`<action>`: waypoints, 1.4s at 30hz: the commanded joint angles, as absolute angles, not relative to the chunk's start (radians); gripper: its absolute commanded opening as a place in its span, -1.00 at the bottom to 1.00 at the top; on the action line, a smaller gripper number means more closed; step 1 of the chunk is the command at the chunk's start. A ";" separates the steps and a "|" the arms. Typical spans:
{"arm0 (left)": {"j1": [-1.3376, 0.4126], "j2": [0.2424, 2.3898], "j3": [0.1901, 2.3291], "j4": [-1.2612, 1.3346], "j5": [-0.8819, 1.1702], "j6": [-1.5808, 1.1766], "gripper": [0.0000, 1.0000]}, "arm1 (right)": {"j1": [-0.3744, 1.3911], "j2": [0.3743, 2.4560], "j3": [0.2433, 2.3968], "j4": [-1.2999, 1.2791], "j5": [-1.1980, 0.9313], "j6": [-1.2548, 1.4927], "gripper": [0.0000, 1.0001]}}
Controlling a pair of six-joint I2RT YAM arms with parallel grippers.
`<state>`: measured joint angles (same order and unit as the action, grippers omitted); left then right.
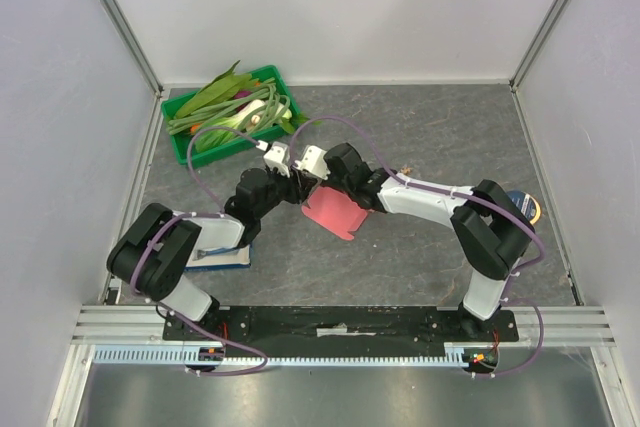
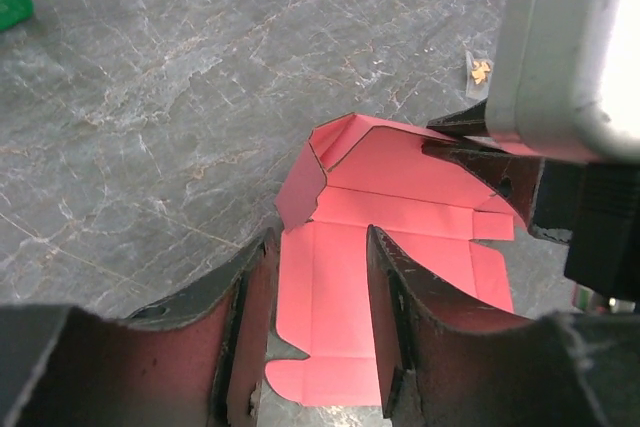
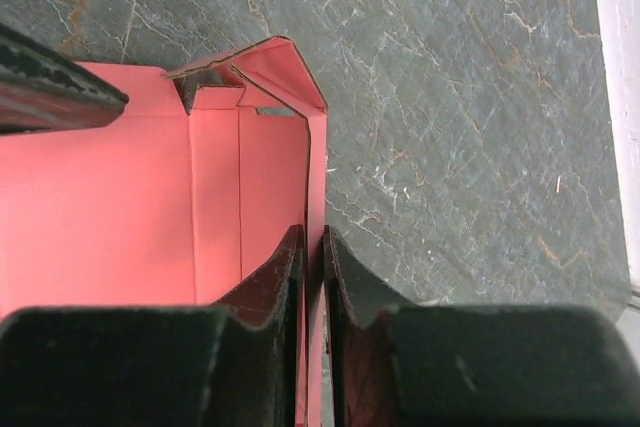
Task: Fold the paper box
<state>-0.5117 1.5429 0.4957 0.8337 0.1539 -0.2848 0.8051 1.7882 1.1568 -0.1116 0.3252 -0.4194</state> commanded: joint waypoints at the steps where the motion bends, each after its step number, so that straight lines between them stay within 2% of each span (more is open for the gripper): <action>1: -0.514 1.594 0.552 0.983 0.204 -0.164 -0.03 | 0.815 1.773 1.143 -0.107 0.262 -0.430 -0.64; 9: -0.514 1.709 0.584 1.164 0.301 -0.118 -0.16 | 0.808 1.793 1.160 -0.110 0.219 -0.416 -0.64; 11: -0.509 1.738 0.577 1.218 0.296 -0.161 -0.38 | 0.801 1.792 1.163 -0.110 0.203 -0.410 -0.64; 13: -0.488 1.738 0.554 1.311 0.311 -0.219 -0.49 | 0.793 1.789 1.164 -0.113 0.196 -0.405 -0.64; 17: -0.486 1.726 0.436 1.463 0.275 -0.305 -0.37 | 0.755 1.769 1.154 -0.112 0.155 -0.388 -0.63; 24: -0.485 1.709 0.315 1.578 0.178 -0.347 -0.45 | 0.719 1.759 1.161 -0.114 0.100 -0.370 -0.64; 26: -0.483 1.718 0.328 1.580 0.182 -0.338 -0.38 | 0.718 1.761 1.160 -0.115 0.098 -0.371 -0.64; 28: -0.483 1.729 0.359 1.556 0.235 -0.325 -0.17 | 0.718 1.769 1.169 -0.124 0.089 -0.373 -0.64; 31: -0.483 1.744 0.443 1.473 0.242 -0.292 -0.09 | 0.718 1.772 1.175 -0.135 0.074 -0.373 -0.64; 38: -0.483 1.810 0.564 1.393 0.290 -0.213 -0.09 | 0.716 1.775 1.190 -0.140 0.045 -0.376 -0.64; 42: -0.483 1.833 0.595 1.396 0.317 -0.209 -0.27 | 0.718 1.779 1.196 -0.146 0.037 -0.377 -0.64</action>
